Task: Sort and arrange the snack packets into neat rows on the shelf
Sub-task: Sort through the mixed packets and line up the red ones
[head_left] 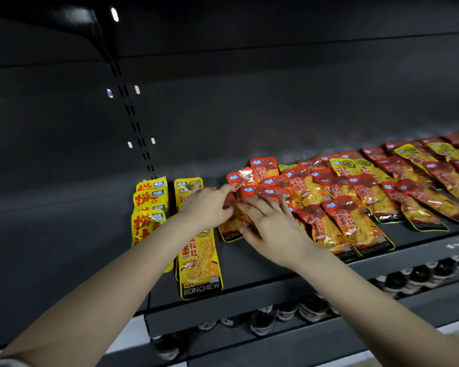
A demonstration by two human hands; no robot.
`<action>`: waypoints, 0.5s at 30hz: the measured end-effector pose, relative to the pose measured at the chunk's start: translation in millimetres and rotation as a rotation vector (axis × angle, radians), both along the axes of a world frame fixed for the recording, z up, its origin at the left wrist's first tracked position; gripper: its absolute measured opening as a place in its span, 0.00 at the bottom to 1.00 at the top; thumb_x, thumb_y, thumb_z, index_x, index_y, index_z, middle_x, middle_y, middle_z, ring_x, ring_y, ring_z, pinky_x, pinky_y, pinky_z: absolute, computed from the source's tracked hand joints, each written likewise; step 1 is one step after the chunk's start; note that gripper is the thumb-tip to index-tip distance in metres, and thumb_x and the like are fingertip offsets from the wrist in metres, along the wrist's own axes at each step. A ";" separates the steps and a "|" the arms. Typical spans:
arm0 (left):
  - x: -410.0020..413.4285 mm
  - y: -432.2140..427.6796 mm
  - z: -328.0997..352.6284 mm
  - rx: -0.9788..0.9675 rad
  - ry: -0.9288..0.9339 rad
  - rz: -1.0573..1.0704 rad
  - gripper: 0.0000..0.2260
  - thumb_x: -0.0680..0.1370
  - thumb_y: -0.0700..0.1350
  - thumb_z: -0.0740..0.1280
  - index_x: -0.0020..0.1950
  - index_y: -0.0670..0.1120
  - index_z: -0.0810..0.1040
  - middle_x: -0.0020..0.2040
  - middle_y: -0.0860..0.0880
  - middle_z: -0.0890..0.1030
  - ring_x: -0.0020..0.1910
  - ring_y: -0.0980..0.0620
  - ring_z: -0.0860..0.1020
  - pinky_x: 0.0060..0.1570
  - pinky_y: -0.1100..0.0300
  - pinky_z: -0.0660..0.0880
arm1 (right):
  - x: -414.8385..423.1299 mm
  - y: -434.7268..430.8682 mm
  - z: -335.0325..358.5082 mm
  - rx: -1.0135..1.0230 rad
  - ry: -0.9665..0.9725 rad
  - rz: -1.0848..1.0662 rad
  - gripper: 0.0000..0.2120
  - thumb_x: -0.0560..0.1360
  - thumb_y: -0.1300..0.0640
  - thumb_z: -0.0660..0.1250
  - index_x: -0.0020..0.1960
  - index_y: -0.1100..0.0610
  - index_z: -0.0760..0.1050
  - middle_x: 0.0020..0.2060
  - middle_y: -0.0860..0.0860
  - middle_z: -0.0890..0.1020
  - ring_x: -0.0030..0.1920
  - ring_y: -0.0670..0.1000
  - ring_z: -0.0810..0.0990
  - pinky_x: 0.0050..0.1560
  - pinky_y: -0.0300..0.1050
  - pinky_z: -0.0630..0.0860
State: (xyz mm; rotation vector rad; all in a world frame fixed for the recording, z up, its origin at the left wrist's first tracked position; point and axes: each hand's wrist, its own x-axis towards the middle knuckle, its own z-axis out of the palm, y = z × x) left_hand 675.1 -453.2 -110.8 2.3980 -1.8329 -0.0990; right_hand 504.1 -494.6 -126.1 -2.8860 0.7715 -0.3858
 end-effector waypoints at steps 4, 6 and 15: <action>-1.7 0.3 -3.7 0.008 -0.013 -0.009 0.21 0.79 0.54 0.58 0.72 0.52 0.63 0.67 0.48 0.74 0.67 0.47 0.70 0.74 0.46 0.47 | -1.4 -0.1 -10.0 0.013 0.032 0.023 0.25 0.78 0.47 0.58 0.73 0.52 0.62 0.72 0.49 0.63 0.74 0.53 0.55 0.74 0.60 0.44; -0.5 -0.5 -3.9 0.016 -0.005 -0.006 0.22 0.79 0.55 0.58 0.72 0.52 0.62 0.66 0.48 0.74 0.66 0.47 0.71 0.74 0.46 0.46 | -2.5 -0.1 -15.2 0.013 0.031 0.029 0.23 0.78 0.47 0.58 0.71 0.53 0.65 0.72 0.50 0.63 0.74 0.53 0.54 0.74 0.60 0.45; -0.1 -1.3 -7.6 -0.189 0.092 0.018 0.18 0.78 0.51 0.62 0.68 0.53 0.68 0.60 0.48 0.79 0.60 0.47 0.76 0.74 0.50 0.48 | -1.6 1.2 -22.9 0.001 -0.049 0.003 0.24 0.77 0.46 0.61 0.70 0.54 0.68 0.70 0.51 0.67 0.73 0.54 0.59 0.73 0.60 0.49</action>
